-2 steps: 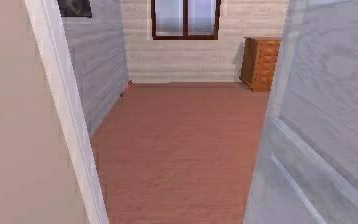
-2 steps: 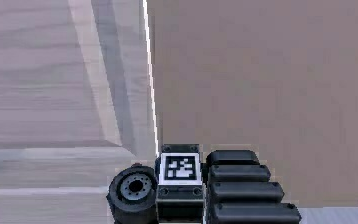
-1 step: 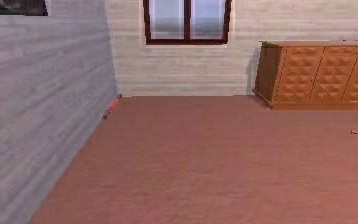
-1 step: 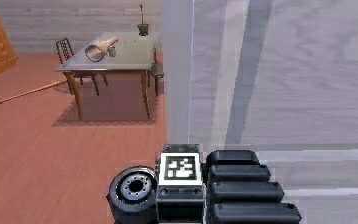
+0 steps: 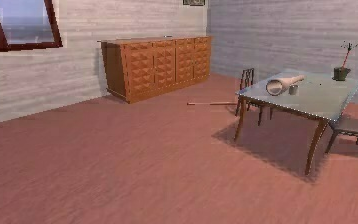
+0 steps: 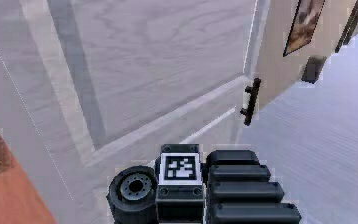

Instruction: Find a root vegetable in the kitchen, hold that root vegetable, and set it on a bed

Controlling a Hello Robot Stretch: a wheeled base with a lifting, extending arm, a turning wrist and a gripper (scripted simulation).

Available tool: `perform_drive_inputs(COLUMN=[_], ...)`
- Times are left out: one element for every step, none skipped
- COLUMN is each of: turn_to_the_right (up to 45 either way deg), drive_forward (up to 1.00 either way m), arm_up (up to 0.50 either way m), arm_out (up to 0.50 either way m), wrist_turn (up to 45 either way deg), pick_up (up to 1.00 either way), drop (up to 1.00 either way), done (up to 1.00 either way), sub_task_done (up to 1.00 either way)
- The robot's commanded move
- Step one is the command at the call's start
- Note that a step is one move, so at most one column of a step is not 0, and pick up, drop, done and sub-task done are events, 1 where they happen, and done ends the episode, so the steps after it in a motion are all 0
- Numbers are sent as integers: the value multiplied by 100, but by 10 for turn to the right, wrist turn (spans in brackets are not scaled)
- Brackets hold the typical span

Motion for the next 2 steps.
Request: perform_drive_inputs(turn_to_the_right=[0, -450], drive_forward=[45, 0], arm_up=[0, 0], arm_out=[0, 0], wrist_turn=[0, 0], pick_up=[0, 0], drop=[0, 0], done=[0, 0], sub_task_done=[0, 0])
